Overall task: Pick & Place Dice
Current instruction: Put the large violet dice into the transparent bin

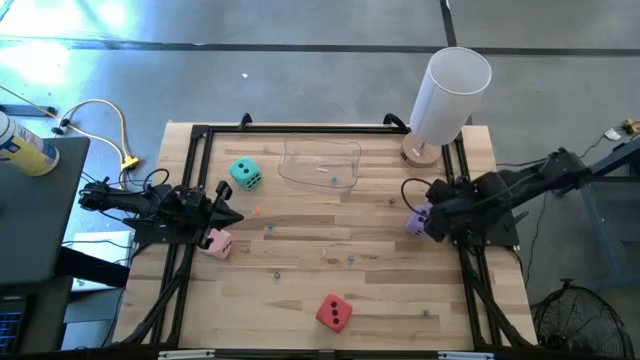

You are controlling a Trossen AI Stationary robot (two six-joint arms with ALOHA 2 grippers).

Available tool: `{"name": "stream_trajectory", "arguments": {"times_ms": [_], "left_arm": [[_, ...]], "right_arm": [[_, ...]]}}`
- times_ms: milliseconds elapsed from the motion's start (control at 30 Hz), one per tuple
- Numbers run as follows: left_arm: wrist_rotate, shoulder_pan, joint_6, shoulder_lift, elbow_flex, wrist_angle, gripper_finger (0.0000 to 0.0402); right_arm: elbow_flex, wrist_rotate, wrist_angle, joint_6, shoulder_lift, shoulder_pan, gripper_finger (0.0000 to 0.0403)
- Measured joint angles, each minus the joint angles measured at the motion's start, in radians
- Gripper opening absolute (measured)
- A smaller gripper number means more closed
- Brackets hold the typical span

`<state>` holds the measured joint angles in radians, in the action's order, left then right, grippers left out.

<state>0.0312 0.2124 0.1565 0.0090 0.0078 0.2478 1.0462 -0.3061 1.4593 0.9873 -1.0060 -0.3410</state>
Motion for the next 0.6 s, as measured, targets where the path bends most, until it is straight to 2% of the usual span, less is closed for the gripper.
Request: {"name": "stream_trajectory", "arguments": {"times_ms": [200, 400, 600], "left_arm": [[0.0, 0.0, 0.0, 0.0, 0.0, 0.0, 0.0], [0.0, 0.0, 0.0, 0.0, 0.0, 0.0, 0.0], [0.0, 0.0, 0.0, 0.0, 0.0, 0.0, 0.0]], "right_arm": [[-0.008, 0.054, -0.013, -0.099, -0.001, 0.088, 0.04], [-0.114, 0.148, -0.067, -0.18, 0.001, 0.144, 0.0397], [-0.15, 0.151, -0.115, -0.232, 0.001, 0.18, 0.0396]]}}
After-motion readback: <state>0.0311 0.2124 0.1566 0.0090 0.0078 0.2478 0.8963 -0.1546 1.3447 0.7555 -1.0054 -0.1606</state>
